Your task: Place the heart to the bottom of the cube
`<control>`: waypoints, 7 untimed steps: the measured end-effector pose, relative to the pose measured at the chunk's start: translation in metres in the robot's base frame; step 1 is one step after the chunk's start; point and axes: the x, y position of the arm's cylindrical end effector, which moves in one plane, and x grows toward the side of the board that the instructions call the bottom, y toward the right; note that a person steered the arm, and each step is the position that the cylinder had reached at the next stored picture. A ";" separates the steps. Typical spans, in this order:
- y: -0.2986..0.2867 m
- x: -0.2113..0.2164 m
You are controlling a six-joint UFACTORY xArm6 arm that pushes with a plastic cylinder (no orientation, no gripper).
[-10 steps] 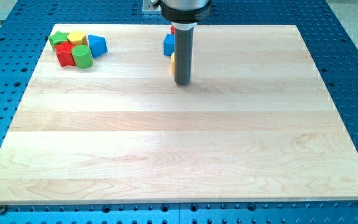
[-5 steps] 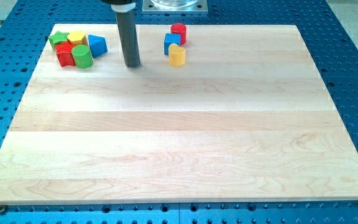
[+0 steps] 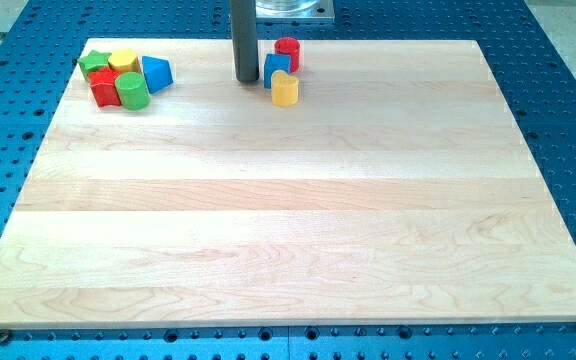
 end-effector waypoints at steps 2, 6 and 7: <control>0.027 0.000; 0.019 0.131; 0.091 0.090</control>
